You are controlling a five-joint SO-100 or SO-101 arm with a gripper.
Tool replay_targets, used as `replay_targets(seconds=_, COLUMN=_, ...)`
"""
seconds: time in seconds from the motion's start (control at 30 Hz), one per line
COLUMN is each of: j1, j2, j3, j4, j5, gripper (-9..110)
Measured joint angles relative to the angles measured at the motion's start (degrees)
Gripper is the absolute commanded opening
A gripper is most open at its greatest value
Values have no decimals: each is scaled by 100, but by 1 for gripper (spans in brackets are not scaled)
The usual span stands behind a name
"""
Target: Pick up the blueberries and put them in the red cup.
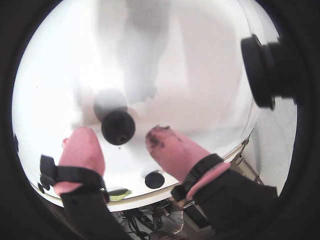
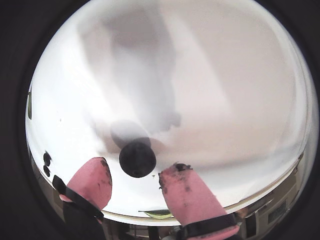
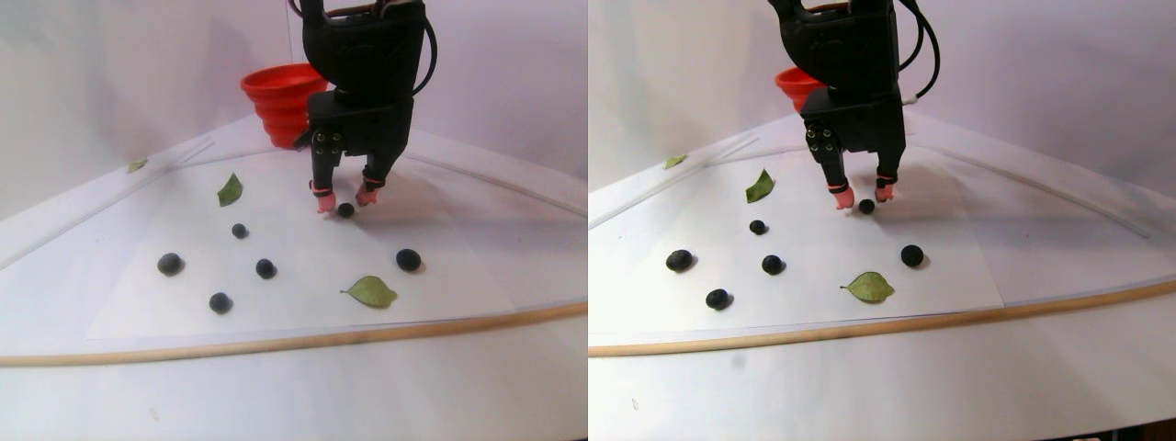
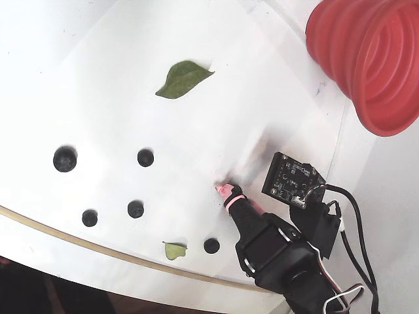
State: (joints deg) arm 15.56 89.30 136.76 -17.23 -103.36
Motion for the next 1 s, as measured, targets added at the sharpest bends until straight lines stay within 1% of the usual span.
replay_targets(seconds=1.0, j1=-35, j2=-615, j3=-334, j4=-457, j5=369, gripper=16)
